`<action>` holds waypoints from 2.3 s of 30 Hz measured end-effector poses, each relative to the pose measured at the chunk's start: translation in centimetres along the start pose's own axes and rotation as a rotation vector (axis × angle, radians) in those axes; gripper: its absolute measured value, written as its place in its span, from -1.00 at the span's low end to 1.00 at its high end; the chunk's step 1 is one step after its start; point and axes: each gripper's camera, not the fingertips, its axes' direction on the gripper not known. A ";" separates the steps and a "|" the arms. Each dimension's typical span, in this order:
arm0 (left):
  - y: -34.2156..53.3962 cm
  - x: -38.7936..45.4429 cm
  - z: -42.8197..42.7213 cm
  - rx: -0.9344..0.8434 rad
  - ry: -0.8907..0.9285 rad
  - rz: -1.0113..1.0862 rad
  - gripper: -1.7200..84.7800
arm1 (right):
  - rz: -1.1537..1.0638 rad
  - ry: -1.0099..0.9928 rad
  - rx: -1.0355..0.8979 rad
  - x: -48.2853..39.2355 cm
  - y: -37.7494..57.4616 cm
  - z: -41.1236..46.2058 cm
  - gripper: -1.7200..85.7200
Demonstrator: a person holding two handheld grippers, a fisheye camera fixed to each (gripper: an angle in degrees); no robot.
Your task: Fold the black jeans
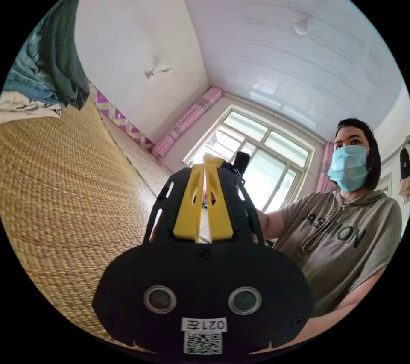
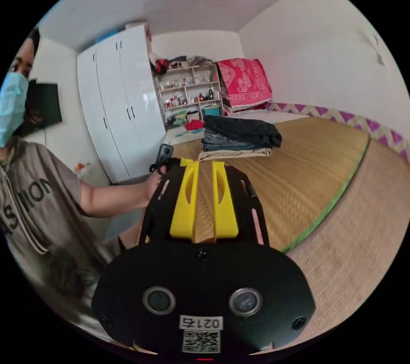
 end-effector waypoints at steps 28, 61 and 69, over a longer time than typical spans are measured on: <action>-4.4 3.5 8.8 0.042 0.209 0.120 -0.98 | -0.299 -0.011 -0.357 10.4 -43.5 84.1 -0.81; -4.0 -8.7 12.7 0.096 0.078 -0.049 -0.98 | 0.031 0.456 -0.502 20.4 -15.3 60.0 -0.76; -2.9 -9.9 12.4 0.102 0.062 -0.055 -0.98 | -0.030 0.402 -0.534 18.8 -14.6 56.4 -0.63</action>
